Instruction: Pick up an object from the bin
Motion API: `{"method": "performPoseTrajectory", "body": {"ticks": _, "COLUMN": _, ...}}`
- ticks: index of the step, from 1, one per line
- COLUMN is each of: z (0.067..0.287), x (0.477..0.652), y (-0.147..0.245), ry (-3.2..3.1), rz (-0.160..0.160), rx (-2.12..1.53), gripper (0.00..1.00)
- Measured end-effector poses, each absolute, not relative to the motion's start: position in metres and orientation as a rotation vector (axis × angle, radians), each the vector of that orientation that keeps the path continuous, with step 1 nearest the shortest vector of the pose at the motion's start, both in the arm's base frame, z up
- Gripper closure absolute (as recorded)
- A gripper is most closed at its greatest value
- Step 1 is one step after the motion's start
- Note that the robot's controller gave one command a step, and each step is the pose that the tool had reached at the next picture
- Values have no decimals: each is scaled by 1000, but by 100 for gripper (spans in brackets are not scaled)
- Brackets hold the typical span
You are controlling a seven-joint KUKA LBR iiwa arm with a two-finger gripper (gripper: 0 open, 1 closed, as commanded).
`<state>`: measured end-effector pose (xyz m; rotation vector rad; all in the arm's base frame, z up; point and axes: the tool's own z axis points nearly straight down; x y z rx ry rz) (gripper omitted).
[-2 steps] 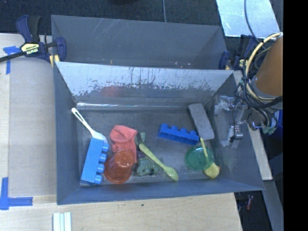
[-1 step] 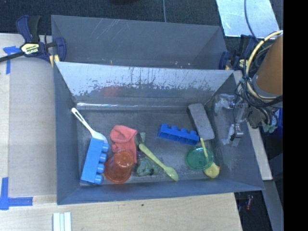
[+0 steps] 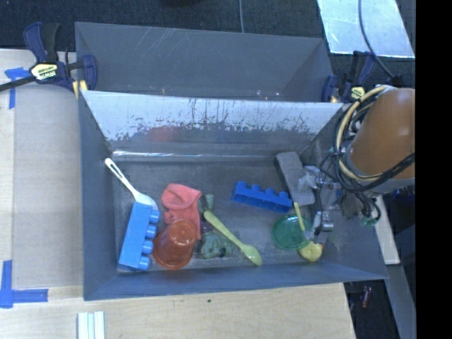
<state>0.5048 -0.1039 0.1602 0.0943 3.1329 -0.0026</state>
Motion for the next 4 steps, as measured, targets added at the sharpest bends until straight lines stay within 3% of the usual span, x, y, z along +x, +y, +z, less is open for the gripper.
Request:
{"method": "performPoseTrajectory", "body": {"ticks": 1, "z": 125, "x": 506, "y": -51, "ry": 3122, "rz": -6, "rx": 145, "gripper": 0}}
{"method": "performPoseTrajectory", "body": {"ticks": 2, "z": 94, "x": 540, "y": -83, "ry": 3127, "rz": -4, "rx": 209, "gripper": 100}}
{"method": "performPoseTrajectory", "body": {"ticks": 4, "z": 89, "x": 549, "y": -85, "ry": 3127, "rz": -6, "rx": 8, "gripper": 100}}
